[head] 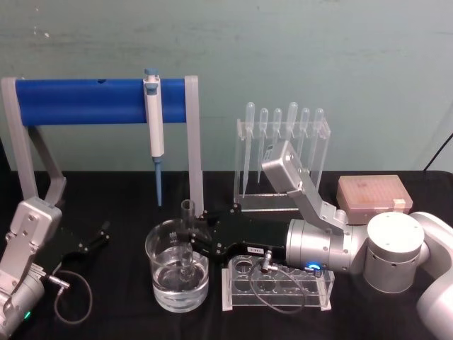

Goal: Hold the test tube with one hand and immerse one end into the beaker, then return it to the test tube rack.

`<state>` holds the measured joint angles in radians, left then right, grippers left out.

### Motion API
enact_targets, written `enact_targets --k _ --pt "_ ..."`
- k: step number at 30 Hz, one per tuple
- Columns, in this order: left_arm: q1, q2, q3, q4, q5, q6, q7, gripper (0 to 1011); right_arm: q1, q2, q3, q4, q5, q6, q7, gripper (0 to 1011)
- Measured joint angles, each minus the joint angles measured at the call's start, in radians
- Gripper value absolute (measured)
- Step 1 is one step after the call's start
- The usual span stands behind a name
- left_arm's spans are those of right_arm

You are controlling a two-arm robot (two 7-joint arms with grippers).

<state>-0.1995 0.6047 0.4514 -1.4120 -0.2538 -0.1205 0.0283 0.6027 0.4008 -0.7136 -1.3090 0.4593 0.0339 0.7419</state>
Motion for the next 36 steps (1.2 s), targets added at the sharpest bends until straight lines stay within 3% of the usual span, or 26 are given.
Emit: enact_targets --k 36 --pt "0.0 0.0 0.0 0.0 0.0 0.0 0.0 1000 0.0 0.0 0.0 0.0 0.0 0.0 0.0 224"
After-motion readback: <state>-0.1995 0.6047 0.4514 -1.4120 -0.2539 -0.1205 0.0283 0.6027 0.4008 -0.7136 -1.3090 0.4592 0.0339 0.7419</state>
